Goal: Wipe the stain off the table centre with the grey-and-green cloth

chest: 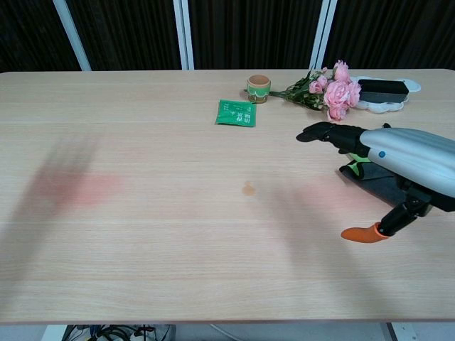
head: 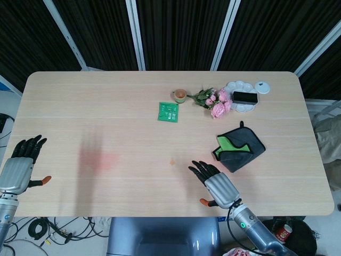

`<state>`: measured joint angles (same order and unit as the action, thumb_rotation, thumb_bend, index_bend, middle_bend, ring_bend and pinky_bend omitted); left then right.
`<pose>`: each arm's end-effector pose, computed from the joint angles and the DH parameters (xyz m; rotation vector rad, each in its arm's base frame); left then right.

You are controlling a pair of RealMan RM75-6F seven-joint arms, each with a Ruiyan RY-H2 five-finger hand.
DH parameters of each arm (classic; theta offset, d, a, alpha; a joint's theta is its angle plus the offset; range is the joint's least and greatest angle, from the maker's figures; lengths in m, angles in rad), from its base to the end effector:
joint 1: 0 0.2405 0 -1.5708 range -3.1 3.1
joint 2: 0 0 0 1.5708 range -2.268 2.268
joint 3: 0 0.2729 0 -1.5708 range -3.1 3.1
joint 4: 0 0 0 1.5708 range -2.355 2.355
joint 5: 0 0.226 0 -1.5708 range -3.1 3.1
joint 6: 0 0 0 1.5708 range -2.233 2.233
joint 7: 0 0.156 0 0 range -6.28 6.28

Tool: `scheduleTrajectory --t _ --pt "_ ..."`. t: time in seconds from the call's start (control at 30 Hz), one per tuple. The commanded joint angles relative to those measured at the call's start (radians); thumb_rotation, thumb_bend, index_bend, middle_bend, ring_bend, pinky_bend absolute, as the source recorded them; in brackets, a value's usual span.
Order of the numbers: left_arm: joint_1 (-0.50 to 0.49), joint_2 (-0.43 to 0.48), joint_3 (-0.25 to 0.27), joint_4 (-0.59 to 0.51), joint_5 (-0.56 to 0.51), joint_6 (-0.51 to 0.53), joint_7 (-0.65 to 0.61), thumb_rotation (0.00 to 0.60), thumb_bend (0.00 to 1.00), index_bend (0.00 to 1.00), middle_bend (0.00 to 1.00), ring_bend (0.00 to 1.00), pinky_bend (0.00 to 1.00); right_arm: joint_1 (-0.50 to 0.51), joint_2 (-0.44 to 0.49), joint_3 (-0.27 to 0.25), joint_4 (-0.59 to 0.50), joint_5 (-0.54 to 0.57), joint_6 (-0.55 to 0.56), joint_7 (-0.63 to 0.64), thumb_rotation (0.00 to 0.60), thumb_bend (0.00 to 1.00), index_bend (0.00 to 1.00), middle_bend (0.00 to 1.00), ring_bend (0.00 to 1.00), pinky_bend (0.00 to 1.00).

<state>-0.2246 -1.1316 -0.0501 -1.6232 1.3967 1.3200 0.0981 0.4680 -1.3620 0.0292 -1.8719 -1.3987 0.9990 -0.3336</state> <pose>-0.3225 0.2398 0.1283 -1.4994 -0.9247 -0.8068 -0.1697 -0.2405 -0.0103 2.0257 -1.0888 0.9657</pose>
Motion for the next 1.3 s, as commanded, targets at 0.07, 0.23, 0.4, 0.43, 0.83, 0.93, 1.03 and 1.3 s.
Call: scheduleTrajectory --t 0.07,0.23,0.4,0.43,0.83,0.93,1.03,1.3 --pt "-0.002 0.0 0.001 -0.001 0.002 -0.004 0.002 0.6 0.01 0.0 0.0 0.0 0.0 0.004 0.0 0.001 -0.007 0.006 0.003 -0.007 0.6 0.0 0.0 0.0 0.0 0.14" --pt "-0.001 0.0 0.0 -0.001 0.004 0.0 -0.001 0.6 0.01 0.0 0.0 0.0 0.0 0.007 0.001 0.001 -0.013 0.011 0.006 -0.015 0.6 0.0 0.0 0.0 0.0 0.15" --pt "0.002 0.0 -0.001 0.0 0.008 0.007 -0.006 0.6 0.01 0.0 0.0 0.0 0.0 0.009 0.001 -0.002 -0.017 0.015 0.009 -0.023 0.6 0.0 0.0 0.0 0.0 0.15" --pt "0.002 0.0 -0.001 0.001 0.009 0.007 -0.006 0.6 0.01 0.0 0.0 0.0 0.0 0.009 0.001 -0.003 -0.018 0.016 0.01 -0.024 0.6 0.0 0.0 0.0 0.0 0.15" --pt "0.002 -0.001 -0.001 0.002 0.011 0.006 -0.011 0.6 0.0 0.0 0.0 0.0 0.0 0.011 0.011 0.009 -0.003 0.052 0.032 -0.06 0.6 0.0 0.0 0.0 0.0 0.15" --pt "0.002 -0.001 -0.001 0.002 0.01 0.006 -0.01 0.6 0.0 0.0 0.0 0.0 0.0 0.012 0.009 0.013 0.013 0.071 0.035 -0.071 0.6 0.0 0.0 0.0 0.0 0.15" --pt "0.001 0.0 -0.002 0.0 0.007 0.001 -0.011 0.6 0.0 0.0 0.0 0.0 0.0 0.016 0.001 0.019 0.042 0.095 0.04 -0.093 0.6 0.0 0.0 0.0 0.0 0.15" --pt "-0.002 0.001 -0.003 -0.002 0.0 -0.009 -0.008 0.6 0.01 0.0 0.0 0.0 0.0 0.044 -0.031 0.05 0.148 0.216 0.014 -0.147 0.6 0.0 0.0 0.0 0.0 0.14"
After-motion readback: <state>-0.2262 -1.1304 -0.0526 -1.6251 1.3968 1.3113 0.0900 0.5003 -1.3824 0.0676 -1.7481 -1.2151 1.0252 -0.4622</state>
